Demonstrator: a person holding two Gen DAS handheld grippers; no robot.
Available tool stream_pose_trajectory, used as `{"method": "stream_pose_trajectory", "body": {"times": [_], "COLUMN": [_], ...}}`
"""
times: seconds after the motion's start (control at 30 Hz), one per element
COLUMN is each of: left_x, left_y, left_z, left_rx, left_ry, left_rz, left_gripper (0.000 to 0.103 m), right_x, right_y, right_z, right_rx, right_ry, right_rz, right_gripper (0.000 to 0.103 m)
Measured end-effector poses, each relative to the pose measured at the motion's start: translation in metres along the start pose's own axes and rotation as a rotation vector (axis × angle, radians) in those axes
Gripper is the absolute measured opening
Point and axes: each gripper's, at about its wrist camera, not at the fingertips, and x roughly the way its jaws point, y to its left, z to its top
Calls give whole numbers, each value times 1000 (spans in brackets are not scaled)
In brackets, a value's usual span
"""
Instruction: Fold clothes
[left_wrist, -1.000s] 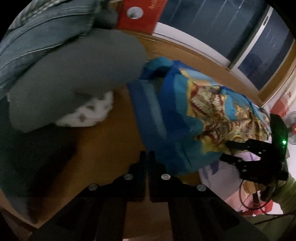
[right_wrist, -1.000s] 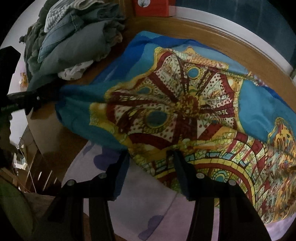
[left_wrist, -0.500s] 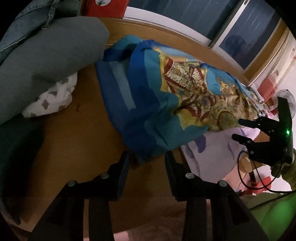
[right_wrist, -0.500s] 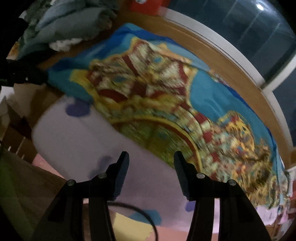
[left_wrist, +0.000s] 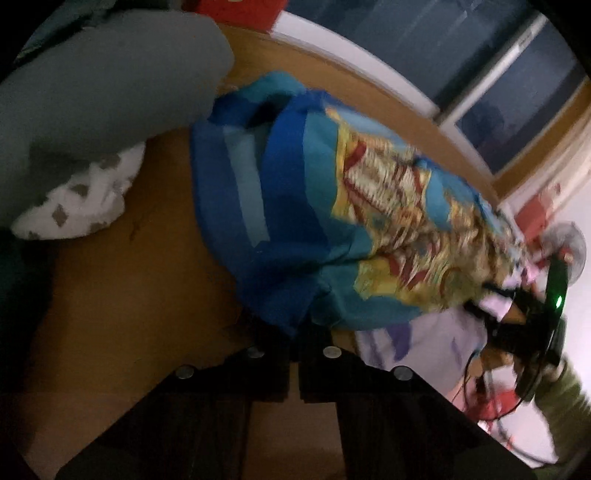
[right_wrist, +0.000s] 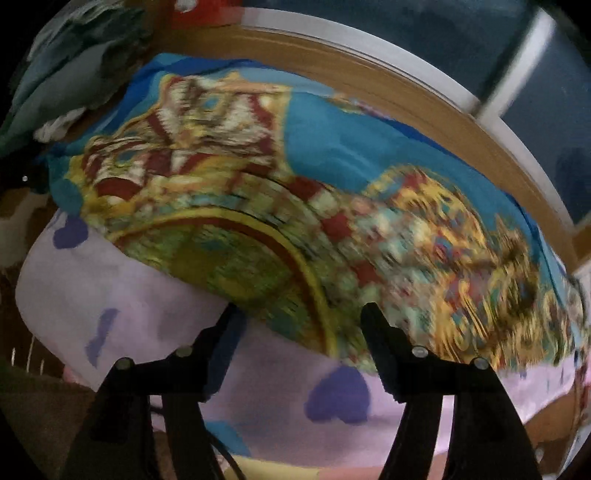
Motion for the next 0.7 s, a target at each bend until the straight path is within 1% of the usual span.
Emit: {"method": "stream_pose_trajectory", "body": {"times": [0.07,0.13,0.23,0.37,0.4,0.43,0.5,0.6,0.7], "left_x": [-11,-20,-26,-29,-30,-30,-34,-46,-61], "left_y": [-5,-11,-18,-24,-26,-29,-36,-51,-59], "left_z": [1,1,1,0,-1,-2,-7,-22,-44], "left_rx": [-1,3,-26,-54,-62,-67,-64,-51,-67], "left_ry": [-35,-65,-70,-93,-101,-105,-111,-120,-109], "left_rz": [1,12,20,71,78,82,86,94,80], "left_gripper": [2,2,2,2,2,2,2,2,2], "right_x": [-11,-15,-4,12,16,18,14,-16,-53], "right_y": [-10,-16,-30,-50,-55,-58,-66,-73,-77], "right_z": [-12,-25,-21,-15,-13,-10,-3,-2,-9], "right_rx": [30,14,62,129,146,164,181,111,0], "right_ry": [-19,-43,-77,-122,-133,-136,-123,-158,-173], "right_rz": [17,-7,29,80,93,150,191,184,184], "right_gripper": [67,69,73,72,60,31,1,1,1]}}
